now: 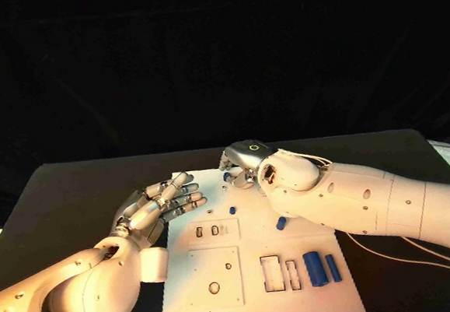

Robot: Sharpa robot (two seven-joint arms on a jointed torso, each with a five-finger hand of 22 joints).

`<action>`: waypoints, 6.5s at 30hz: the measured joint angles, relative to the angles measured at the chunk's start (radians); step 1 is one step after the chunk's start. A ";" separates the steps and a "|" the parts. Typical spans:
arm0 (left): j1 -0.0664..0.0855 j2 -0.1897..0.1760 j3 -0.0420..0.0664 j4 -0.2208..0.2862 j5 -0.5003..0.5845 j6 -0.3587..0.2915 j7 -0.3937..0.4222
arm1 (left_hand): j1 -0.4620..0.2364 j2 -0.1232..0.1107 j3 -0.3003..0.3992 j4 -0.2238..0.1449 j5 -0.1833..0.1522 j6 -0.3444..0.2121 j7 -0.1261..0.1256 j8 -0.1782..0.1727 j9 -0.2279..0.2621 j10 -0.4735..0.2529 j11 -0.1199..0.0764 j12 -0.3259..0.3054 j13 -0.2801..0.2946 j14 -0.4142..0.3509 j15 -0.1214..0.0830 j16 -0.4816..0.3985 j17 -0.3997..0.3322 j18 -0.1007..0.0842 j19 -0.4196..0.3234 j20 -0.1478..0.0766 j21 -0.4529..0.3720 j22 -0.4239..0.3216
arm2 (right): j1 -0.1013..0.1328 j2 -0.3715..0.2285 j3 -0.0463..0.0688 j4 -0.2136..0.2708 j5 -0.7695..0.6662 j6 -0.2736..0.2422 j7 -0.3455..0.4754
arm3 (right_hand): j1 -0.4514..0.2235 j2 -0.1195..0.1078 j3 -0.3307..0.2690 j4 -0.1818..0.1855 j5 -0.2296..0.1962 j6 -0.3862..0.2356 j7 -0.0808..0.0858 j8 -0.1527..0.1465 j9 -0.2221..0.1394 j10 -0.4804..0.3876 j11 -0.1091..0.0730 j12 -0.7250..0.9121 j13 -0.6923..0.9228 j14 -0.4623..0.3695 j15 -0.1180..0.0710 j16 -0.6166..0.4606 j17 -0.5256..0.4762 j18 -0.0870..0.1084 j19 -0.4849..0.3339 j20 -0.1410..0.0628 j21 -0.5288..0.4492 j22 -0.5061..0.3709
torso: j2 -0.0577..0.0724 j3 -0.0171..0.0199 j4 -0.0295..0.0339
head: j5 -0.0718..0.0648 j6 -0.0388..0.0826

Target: Assemble the parts on the task board

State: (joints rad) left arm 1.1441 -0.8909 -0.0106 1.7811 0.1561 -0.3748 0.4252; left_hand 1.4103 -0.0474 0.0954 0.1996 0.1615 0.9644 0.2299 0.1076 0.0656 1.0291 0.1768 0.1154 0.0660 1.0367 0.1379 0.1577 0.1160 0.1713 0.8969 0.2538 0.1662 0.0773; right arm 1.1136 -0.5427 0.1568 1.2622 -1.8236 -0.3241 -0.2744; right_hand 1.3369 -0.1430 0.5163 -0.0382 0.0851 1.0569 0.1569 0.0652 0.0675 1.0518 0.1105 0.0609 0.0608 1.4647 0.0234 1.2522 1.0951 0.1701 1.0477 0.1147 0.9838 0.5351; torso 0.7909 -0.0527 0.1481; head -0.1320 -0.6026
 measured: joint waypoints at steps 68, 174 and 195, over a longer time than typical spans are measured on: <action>0.001 -0.002 -0.001 -0.023 0.001 0.007 -0.004 | 0.000 0.000 -0.005 -0.005 0.000 0.000 0.000 -0.005 0.000 -0.004 0.004 -0.005 0.000 0.004 0.004 -0.004 0.001 0.000 0.004 0.004 -0.004 -0.002 | -0.004 -0.299 0.029 0.186 0.297 0.101 -0.101 | 0.176 0.060 -0.344 0.180 0.063 0.003 -0.028 0.042 0.017 0.414 -0.075 1.348 1.253 0.003 -0.056 0.287 0.213 -0.031 0.204 -0.043 0.233 0.353 | 0.005 0.0027 -0.0286 | -0.009 0.007; 0.001 0.004 0.000 -0.034 0.002 0.018 -0.022 | 0.010 0.018 0.002 -0.023 0.000 0.000 0.000 -0.014 0.000 -0.004 0.004 -0.017 0.000 0.004 0.004 -0.015 0.002 0.000 0.007 0.000 -0.012 -0.006 | -0.046 -0.150 0.021 0.217 0.190 -0.175 0.002 | -0.108 0.038 -0.438 0.317 0.275 -0.061 -0.017 0.000 0.005 0.407 -0.058 1.282 1.247 0.002 -0.048 0.292 0.212 -0.047 0.224 -0.027 0.278 0.428 | 0.006 0.0025 -0.0226 | 0.002 -0.010; 0.000 -0.001 -0.001 -0.063 -0.093 0.037 -0.016 | 0.016 0.024 0.008 -0.041 0.000 0.000 0.000 -0.018 0.000 -0.004 0.004 -0.023 0.000 0.004 0.004 -0.022 0.002 0.000 0.007 0.000 -0.017 -0.007 | -0.079 -0.461 0.037 0.222 0.615 -0.064 0.360 | 0.123 0.039 -0.425 0.160 0.110 -0.049 -0.011 0.000 0.005 0.400 -0.057 1.247 1.253 0.002 -0.048 0.298 0.212 -0.047 0.224 -0.027 0.283 0.415 | -0.004 0.0192 -0.0524 | -0.011 -0.007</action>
State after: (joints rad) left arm 1.1445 -0.8922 -0.0112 1.7186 0.0630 -0.3375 0.4097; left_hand 1.4262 -0.0236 0.1039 0.1581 0.1615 0.9644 0.2298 0.0898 0.0660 1.0255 0.1804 0.0926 0.0664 1.0403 0.1415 0.1356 0.1183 0.1711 0.9040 0.2539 0.1489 0.0703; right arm 1.0350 -1.0038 0.1939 1.4845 -1.2083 -0.3882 0.0852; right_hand 1.4599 -0.1042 0.0911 0.1222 0.1950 1.0083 0.1456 0.0652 0.0725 1.4516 0.0532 1.3080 1.3134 1.4666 -0.0245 1.5501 1.3073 0.1235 1.2715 0.0879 1.2665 0.9502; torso 0.7867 -0.0336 0.0957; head -0.1431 -0.6094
